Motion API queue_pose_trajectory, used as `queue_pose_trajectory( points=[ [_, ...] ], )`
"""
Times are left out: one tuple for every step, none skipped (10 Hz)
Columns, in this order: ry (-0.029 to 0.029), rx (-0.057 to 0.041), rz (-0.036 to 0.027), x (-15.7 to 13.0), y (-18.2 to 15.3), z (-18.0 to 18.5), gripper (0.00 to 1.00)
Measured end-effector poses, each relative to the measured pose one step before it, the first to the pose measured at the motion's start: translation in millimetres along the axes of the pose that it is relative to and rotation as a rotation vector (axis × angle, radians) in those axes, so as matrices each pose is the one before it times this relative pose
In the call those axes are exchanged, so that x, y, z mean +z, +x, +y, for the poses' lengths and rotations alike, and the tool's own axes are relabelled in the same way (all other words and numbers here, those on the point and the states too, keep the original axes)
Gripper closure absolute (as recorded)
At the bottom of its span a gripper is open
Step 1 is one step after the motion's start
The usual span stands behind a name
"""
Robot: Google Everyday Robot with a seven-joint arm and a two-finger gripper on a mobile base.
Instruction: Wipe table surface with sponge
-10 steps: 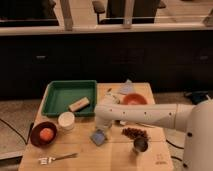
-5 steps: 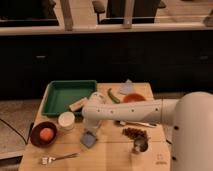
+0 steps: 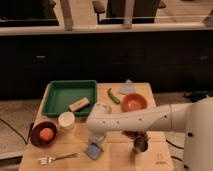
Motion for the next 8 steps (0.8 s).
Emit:
queue_pose_trajectory(
  points=[
    [0.00021,0.02548,0.01174,-0.24,11.87,1.77,1.0],
    [-0.00018,0.02125,0.0098,0.34,13.22,-1.97,1.0],
    [0.00647,0.01091,0.0101,-0.84,12.05,-5.52,1.0],
    [0.00795,0.00389,0.01409,-1.23,16.26,-10.07,1.0],
    [0.00409,-0.01017,0.00616,-1.37,5.75,-8.96,1.0],
    [0.00798,-0.01362,0.00221,-1.29,-0.76,-9.17,1.0],
    [0.01036,-0.02873,-0.00062,-0.68,-7.46,-13.59,1.0],
    [0.00733,-0.0345,-0.00416,0.41,-10.55,-12.61,1.0]
  ],
)
